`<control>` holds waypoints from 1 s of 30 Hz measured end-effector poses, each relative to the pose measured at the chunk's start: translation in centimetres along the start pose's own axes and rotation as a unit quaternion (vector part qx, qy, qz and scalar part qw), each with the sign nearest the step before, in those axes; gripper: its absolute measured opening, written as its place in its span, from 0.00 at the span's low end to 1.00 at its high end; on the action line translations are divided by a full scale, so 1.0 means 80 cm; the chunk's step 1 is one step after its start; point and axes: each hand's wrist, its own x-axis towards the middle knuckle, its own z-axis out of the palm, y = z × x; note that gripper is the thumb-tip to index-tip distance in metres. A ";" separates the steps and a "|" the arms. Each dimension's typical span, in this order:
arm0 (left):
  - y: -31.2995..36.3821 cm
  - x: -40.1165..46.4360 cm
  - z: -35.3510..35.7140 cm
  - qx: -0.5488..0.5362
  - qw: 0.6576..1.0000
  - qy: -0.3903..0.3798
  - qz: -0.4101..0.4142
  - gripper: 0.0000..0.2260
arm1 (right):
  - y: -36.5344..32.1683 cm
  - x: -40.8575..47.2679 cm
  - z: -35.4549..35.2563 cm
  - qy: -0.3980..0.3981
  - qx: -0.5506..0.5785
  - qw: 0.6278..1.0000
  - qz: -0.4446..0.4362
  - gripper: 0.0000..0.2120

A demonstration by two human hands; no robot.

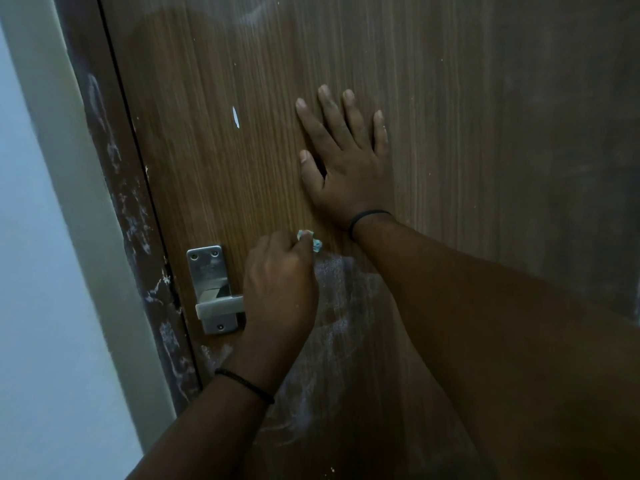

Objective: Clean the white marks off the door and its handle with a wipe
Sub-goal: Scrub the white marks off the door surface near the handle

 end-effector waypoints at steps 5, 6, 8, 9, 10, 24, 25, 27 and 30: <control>0.010 -0.005 0.002 0.026 1.000 -0.015 -0.008 0.06 | 0.002 0.000 0.003 0.002 -0.004 1.000 -0.007 0.27; 0.012 -0.004 0.002 0.033 0.999 -0.009 -0.010 0.06 | 0.003 0.000 0.003 0.004 -0.006 1.000 -0.007 0.27; 0.014 -0.004 0.002 0.048 0.999 -0.013 -0.012 0.07 | 0.004 -0.002 0.005 0.007 -0.004 1.000 -0.006 0.27; 0.016 -0.006 0.002 0.051 0.998 -0.019 -0.010 0.07 | 0.004 -0.004 0.006 0.008 0.000 1.000 -0.005 0.27; 0.018 -0.009 0.003 0.053 0.998 -0.024 -0.003 0.06 | 0.005 -0.004 0.006 0.010 0.003 1.000 -0.004 0.27; 0.036 -0.015 0.032 0.059 0.995 0.082 0.006 0.06 | 0.006 -0.005 0.005 0.013 0.013 1.000 -0.005 0.27; 0.042 -0.027 0.037 0.055 0.996 0.066 0.023 0.06 | 0.006 -0.005 0.004 0.010 0.015 1.000 -0.005 0.27; 0.046 -0.044 0.041 0.052 0.996 0.058 0.046 0.07 | 0.007 -0.005 0.003 0.004 0.016 1.000 -0.003 0.27; 0.037 -0.023 0.039 0.062 0.993 0.094 0.032 0.08 | 0.006 -0.006 0.003 -0.001 0.014 1.000 -0.001 0.27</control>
